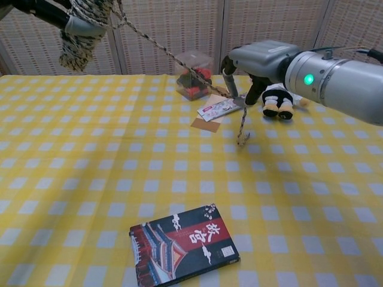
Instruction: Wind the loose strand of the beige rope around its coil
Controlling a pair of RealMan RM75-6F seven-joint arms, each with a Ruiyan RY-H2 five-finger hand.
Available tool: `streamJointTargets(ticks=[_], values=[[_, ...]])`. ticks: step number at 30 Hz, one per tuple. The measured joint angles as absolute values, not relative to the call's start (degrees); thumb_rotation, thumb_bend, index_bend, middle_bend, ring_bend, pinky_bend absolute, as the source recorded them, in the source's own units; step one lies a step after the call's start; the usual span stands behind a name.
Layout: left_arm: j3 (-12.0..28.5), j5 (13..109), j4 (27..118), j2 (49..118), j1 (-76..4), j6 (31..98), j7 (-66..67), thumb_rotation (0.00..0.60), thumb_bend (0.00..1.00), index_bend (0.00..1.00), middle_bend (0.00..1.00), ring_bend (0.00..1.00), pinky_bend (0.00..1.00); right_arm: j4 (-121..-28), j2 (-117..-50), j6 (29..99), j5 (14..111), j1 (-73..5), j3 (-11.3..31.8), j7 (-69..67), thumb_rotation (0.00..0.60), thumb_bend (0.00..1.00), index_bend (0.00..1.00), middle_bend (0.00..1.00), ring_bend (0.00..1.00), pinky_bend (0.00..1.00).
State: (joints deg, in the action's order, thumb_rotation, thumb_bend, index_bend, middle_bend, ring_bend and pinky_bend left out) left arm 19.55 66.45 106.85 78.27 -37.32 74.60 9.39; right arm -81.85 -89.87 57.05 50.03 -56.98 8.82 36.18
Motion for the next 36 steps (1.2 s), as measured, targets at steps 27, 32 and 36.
streamJointTargets(ticks=[27, 32, 36], values=[[22.05, 55.73, 95.98, 83.41, -41.39, 81.13, 33.61, 0.6, 0.27, 0.76, 0.84, 0.6, 0.3, -94.11, -92.3, 60.93, 52.21, -59.43, 9.87, 52.06, 0.6, 0.37, 0.66, 0.17, 0.0, 0.0], [21.79, 54.69, 93.53, 85.44, -42.95, 82.26, 39.03, 0.6, 0.27, 0.76, 0.84, 0.6, 0.3, -98.36, -91.9, 62.01, 50.6, -62.37, 12.91, 56.11, 0.6, 0.37, 0.66, 0.17, 0.0, 0.0], [21.55, 54.14, 92.06, 87.08, -44.06, 82.99, 42.59, 0.6, 0.27, 0.76, 0.84, 0.6, 0.3, -99.84, -91.82, 62.39, 48.71, -64.42, 15.03, 57.69, 0.6, 0.37, 0.66, 0.16, 0.0, 0.0]])
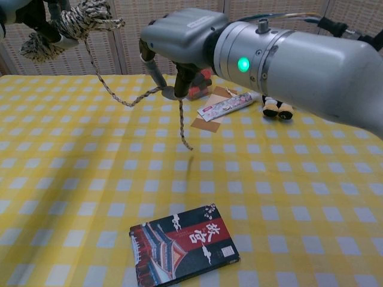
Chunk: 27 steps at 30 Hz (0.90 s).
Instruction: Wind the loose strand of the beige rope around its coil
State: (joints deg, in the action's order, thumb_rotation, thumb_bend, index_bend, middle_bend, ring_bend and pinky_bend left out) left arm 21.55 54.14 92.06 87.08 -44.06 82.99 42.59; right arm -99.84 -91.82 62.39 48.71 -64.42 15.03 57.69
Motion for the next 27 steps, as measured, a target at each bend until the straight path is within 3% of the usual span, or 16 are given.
streamJointTargets(ticks=[12, 27], values=[[18.98, 54.42, 88.71, 90.9, -45.51, 83.52, 48.4, 0.6, 0.27, 0.76, 0.84, 0.6, 0.3, -101.2, -91.23, 62.51, 45.03, -68.63, 19.92, 56.58, 0.6, 0.37, 0.67, 0.16, 0.0, 0.0], [15.09, 58.01, 88.21, 93.88, -44.64, 83.06, 50.12, 0.6, 0.27, 0.76, 0.84, 0.61, 0.32, -97.7, -90.88, 62.47, 44.19, -71.54, 21.67, 52.55, 0.6, 0.38, 0.67, 0.16, 0.0, 0.0]])
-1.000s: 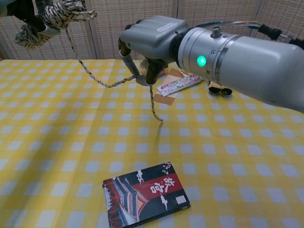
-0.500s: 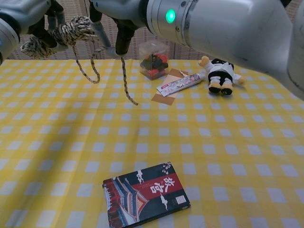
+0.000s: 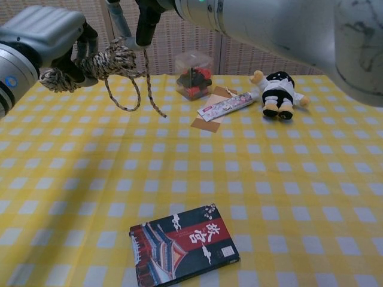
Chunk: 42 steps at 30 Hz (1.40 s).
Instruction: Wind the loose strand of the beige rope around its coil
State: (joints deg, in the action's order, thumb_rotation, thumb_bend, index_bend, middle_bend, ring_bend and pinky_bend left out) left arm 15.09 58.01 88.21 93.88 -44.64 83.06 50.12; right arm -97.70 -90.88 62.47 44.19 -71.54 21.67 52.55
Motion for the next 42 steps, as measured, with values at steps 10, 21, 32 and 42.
streamJointTargets(ticks=[10, 21, 32, 42], values=[[13.4, 61.74, 89.97, 94.11, -43.57, 82.66, 48.16, 0.6, 0.27, 0.76, 0.85, 0.61, 0.32, -94.64, -91.21, 62.81, 43.19, -72.72, 21.69, 51.6, 0.6, 0.38, 0.67, 0.16, 0.0, 0.0], [12.12, 66.41, 92.84, 93.76, -42.09, 82.05, 43.42, 0.6, 0.27, 0.77, 0.85, 0.61, 0.32, -91.69, -91.74, 63.04, 41.97, -73.79, 21.11, 51.47, 0.6, 0.38, 0.67, 0.16, 0.0, 0.0], [12.81, 70.07, 97.93, 92.28, -40.51, 81.21, 34.88, 0.6, 0.27, 0.77, 0.85, 0.61, 0.32, -89.95, -91.99, 63.2, 41.23, -73.35, 20.08, 50.24, 0.6, 0.38, 0.67, 0.16, 0.0, 0.0], [14.5, 73.21, 100.93, 90.36, -38.75, 81.44, 27.03, 0.6, 0.27, 0.77, 0.85, 0.61, 0.32, -88.68, -91.76, 63.23, 41.95, -70.96, 18.5, 46.99, 0.6, 0.38, 0.67, 0.16, 0.0, 0.0]])
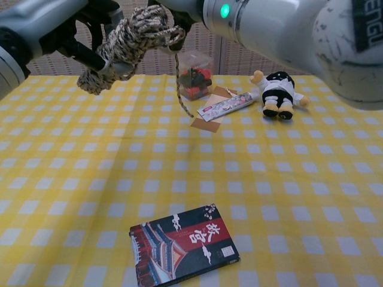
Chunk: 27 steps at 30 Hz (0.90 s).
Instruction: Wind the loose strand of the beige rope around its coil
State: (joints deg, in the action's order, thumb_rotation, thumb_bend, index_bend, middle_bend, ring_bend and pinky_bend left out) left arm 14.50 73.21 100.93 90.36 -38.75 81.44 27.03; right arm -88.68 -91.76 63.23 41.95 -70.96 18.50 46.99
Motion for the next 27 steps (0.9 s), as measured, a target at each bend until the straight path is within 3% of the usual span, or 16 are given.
streamJointTargets(ticks=[27], values=[[19.87, 70.03, 103.64, 84.94, -35.99, 80.42, 18.86, 0.6, 0.27, 0.77, 0.85, 0.61, 0.32, -84.7, -92.22, 59.74, 44.93, -65.34, 13.91, 41.41, 0.6, 0.39, 0.67, 0.17, 0.0, 0.0]])
